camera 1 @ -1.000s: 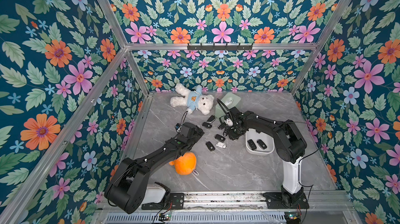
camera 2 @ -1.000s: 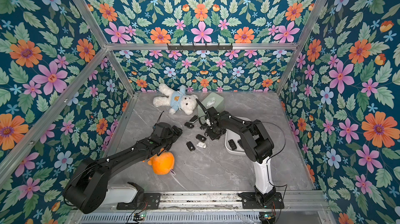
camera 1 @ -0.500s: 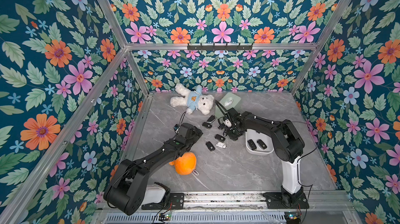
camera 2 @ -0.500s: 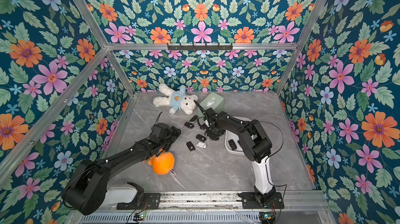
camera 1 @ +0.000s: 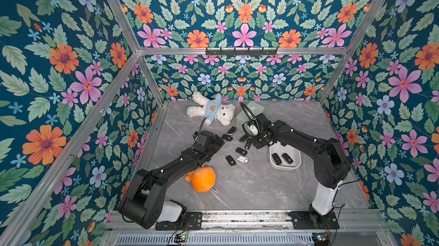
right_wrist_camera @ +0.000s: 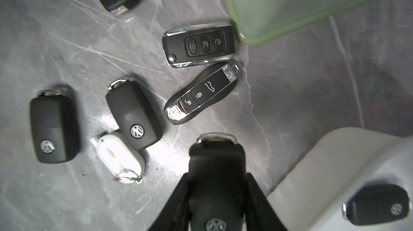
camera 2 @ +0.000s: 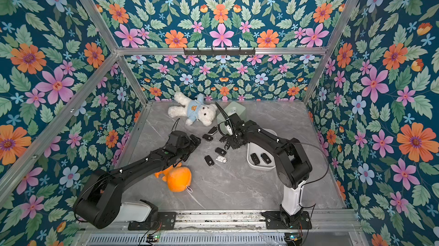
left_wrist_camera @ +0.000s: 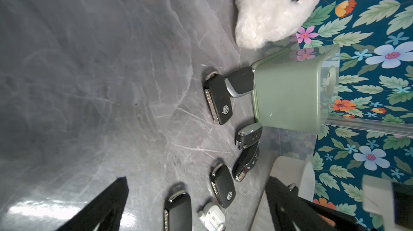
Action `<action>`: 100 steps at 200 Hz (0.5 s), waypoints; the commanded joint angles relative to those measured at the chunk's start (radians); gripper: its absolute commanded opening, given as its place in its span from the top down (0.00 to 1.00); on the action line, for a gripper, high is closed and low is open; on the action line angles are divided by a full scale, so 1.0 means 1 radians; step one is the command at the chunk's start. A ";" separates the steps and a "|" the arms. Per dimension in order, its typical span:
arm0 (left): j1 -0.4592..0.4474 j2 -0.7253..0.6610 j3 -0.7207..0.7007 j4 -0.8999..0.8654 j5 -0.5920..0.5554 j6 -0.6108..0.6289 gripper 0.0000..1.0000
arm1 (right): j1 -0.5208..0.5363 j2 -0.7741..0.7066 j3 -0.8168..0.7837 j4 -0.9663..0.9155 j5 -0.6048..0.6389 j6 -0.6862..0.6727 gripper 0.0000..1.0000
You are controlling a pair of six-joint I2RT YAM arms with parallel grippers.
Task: Place the car key into the storage box
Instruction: Pick up the car key from the center of the board, then place the car key in the storage box.
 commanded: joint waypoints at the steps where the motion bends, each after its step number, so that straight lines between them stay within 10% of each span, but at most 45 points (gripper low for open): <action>1: -0.001 0.026 0.037 0.048 0.033 0.051 0.00 | -0.021 -0.080 -0.042 0.072 -0.037 0.045 0.70; 100: -0.061 0.156 0.179 0.108 0.158 0.176 0.00 | -0.212 -0.436 -0.309 0.218 -0.007 0.296 0.70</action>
